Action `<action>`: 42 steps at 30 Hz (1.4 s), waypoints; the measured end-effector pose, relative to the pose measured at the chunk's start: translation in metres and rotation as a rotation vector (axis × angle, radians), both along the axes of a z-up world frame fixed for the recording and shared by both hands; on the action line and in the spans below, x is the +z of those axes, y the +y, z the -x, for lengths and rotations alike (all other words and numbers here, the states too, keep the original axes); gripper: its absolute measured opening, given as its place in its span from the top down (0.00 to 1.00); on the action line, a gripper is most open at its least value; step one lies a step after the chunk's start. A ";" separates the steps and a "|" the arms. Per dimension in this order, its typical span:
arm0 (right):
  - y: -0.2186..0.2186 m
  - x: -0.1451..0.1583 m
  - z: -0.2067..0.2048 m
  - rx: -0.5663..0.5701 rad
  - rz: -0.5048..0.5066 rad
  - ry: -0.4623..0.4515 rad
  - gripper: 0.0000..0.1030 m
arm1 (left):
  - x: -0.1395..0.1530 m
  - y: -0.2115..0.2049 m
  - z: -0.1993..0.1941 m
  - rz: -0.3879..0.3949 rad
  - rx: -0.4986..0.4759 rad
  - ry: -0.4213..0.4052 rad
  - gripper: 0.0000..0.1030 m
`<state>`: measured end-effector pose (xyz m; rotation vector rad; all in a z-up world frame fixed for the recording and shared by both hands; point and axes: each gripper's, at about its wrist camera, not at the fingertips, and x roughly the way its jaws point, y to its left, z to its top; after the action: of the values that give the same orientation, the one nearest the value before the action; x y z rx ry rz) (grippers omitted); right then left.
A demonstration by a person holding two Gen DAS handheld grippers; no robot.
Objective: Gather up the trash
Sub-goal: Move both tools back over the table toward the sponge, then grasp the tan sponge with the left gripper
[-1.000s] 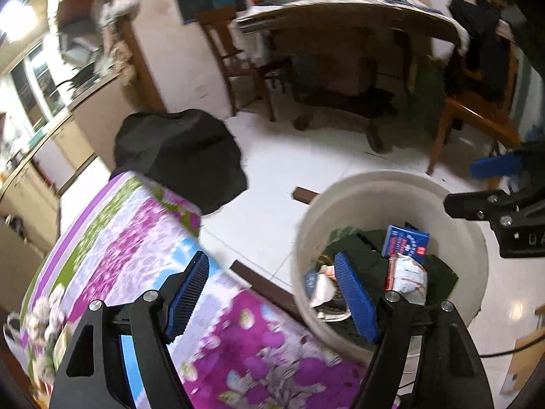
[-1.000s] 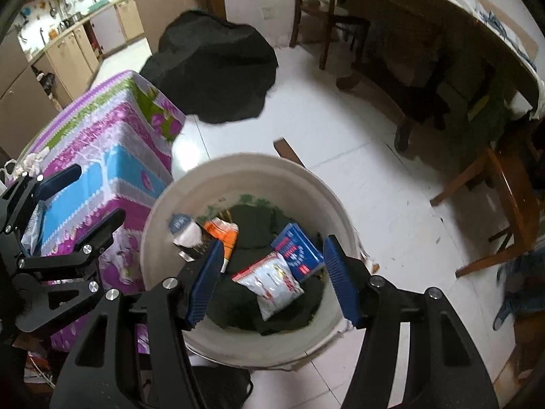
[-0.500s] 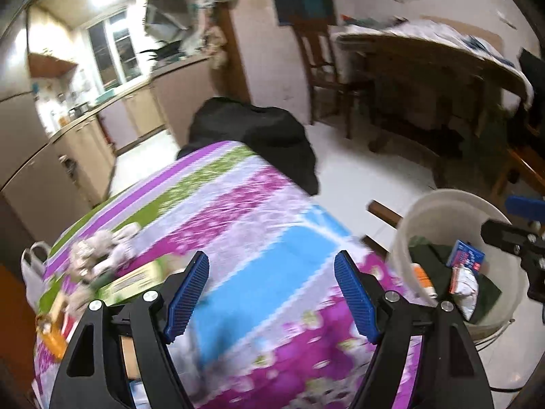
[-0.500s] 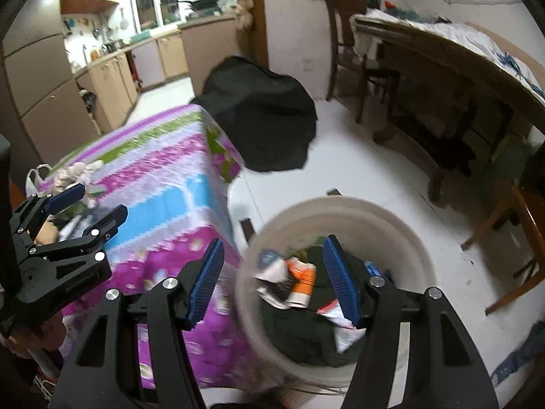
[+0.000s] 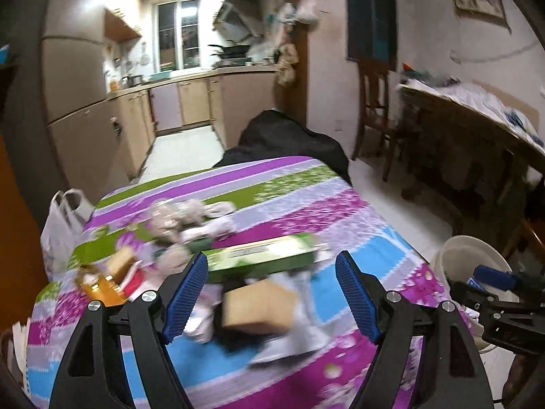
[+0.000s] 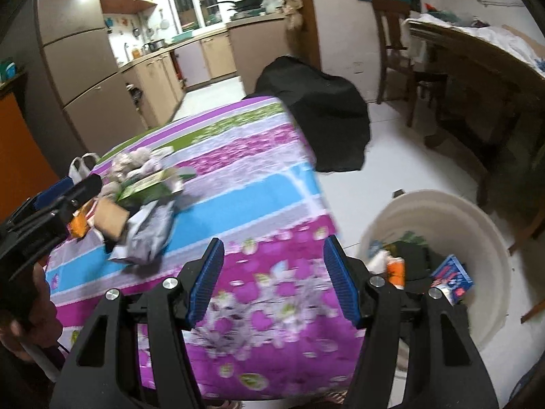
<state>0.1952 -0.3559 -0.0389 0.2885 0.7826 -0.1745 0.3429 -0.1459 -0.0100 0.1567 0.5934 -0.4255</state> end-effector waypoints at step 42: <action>0.066 -0.025 -0.025 0.163 -0.104 -0.017 0.35 | -0.061 0.122 0.007 0.061 0.061 0.149 0.55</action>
<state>0.2201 -0.2901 -0.0636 0.3221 0.7958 0.0223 0.3355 -0.0240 -0.0714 0.0482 0.7285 -0.3976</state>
